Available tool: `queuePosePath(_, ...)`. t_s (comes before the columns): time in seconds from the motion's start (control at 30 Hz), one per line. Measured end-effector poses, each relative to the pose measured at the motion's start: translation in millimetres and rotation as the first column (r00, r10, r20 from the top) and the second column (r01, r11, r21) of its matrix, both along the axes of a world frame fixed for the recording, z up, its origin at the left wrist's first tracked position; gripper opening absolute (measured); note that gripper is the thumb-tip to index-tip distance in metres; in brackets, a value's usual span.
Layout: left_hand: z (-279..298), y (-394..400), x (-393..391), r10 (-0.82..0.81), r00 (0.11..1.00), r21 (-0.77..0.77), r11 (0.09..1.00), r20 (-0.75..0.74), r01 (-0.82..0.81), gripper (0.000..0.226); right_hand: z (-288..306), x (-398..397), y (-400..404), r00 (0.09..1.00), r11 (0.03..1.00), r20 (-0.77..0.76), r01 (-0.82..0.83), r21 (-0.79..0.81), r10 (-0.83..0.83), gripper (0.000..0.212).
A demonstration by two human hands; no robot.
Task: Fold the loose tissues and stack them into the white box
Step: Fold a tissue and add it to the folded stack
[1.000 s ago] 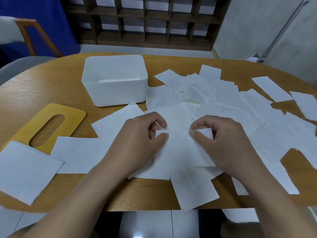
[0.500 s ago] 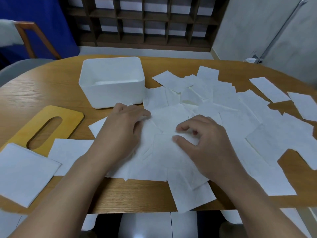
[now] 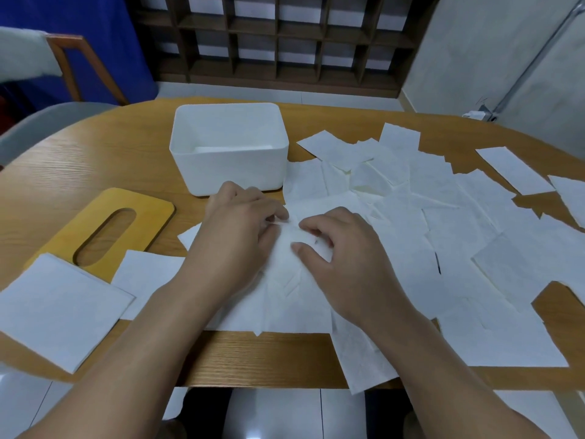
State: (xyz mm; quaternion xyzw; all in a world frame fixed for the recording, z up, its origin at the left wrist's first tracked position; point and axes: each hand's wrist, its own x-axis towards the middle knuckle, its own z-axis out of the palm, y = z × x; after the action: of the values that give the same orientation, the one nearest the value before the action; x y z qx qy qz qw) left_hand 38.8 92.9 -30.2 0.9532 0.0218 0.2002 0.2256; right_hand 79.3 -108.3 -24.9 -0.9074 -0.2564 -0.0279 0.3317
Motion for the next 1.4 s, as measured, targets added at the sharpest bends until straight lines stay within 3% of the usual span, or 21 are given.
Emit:
queuePosePath(0.27, 14, 4, -14, 0.026, 0.990, -0.102, 0.995, 0.136, -0.012, 0.007, 3, -1, 15, 0.997, 0.974, 0.079, 0.004, 0.228, -0.023, 0.011)
queuePosePath(0.43, 14, 10, -16, 0.081, 0.987, -0.110, 0.992, 0.139, -0.066, 0.009, 11, -4, 10, 0.997, 0.906, 0.054, 0.021, 0.423, -0.048, 0.012)
queuePosePath(0.7, 22, 7, -18, 0.060, 0.978, -0.354, 0.935, 0.202, 0.016, 0.012, 31, 1, -8, 0.997, 0.814, -0.006, 0.062, 0.577, -0.072, 0.014)
queuePosePath(0.97, 24, -20, -17, -0.170, 0.985, -0.548, 0.824, 0.005, 0.145, 0.013, 34, 10, -49, 0.989, 0.879, -0.069, 0.149, 0.452, -0.132, 0.017)
queuePosePath(1.17, 20, -32, -12, -0.170, 0.979, -0.507, 0.857, -0.111, 0.091, 0.025, 25, 11, -75, 0.983, 0.968, -0.081, 0.177, 0.178, -0.164, 0.007)
queuePosePath(1.4, 13, -46, -9, -0.185, 0.971, -0.374, 0.920, -0.149, 0.118, 0.032, 19, 8, -91, 0.990, 0.991, -0.058, 0.130, 0.041, -0.127, 0.005)
